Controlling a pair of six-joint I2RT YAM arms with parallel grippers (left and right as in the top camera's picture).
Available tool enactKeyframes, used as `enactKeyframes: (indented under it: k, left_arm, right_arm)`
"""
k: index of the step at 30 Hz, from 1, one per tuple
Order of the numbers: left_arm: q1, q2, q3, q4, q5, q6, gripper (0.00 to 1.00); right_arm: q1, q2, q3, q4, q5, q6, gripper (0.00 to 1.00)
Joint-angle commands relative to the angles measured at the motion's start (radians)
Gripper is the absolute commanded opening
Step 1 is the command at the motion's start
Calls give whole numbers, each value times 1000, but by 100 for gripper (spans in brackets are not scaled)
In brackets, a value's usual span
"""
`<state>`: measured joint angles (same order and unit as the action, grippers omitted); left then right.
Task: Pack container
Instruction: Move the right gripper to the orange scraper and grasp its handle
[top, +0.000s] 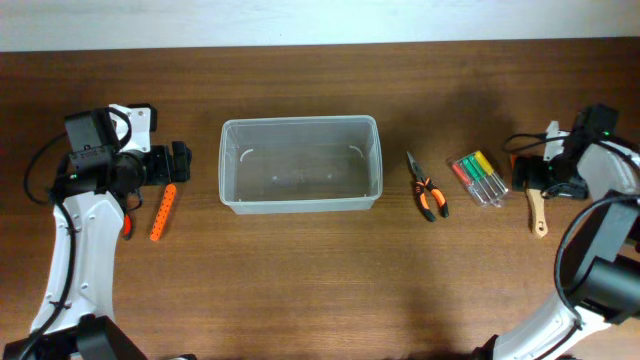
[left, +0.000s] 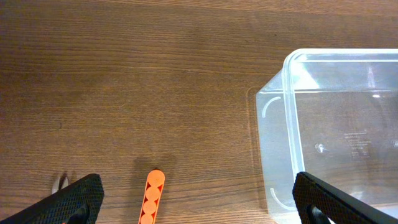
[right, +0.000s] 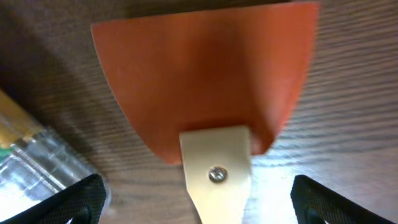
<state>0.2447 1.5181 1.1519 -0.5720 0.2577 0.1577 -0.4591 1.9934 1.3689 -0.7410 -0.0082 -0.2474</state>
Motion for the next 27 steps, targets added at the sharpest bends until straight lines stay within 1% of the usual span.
enactKeyframes:
  k: [1,4,10,12,14,15,17,18,21,27]
  left_arm:
    - [5,6,18,3,5,16,99]
    - [5,6,18,3,5,16,99]
    - [5,6,18,3,5,16,99]
    - [5,6,18,3,5,16,99]
    - [5,6,18,3,5,16,99]
    - [5,6,18,3,5,16,99]
    - [5,6,18,3,5,16,99]
    - [5,6,18,3,5,16,99]
    - [5,6,18,3,5,16,99]
    - [5,6,18,3,5,16,99]
  right_arm:
    - [-4,39,13,8,41,2,95]
    - [-7,66,13,9,42,18,95]
    - [2,87,13,9,31,20,83]
    - [2,89,13,9,31,22,72]
    - [1,89,13,10,32,27,64]
    - [1,89,13,13,31,28,55]
    - [1,89,13,13,31,28,51]
    - [1,89,13,13,32,29,46]
    - [1,89,13,13,32,85,38]
    - [1,89,13,32,31,100,31]
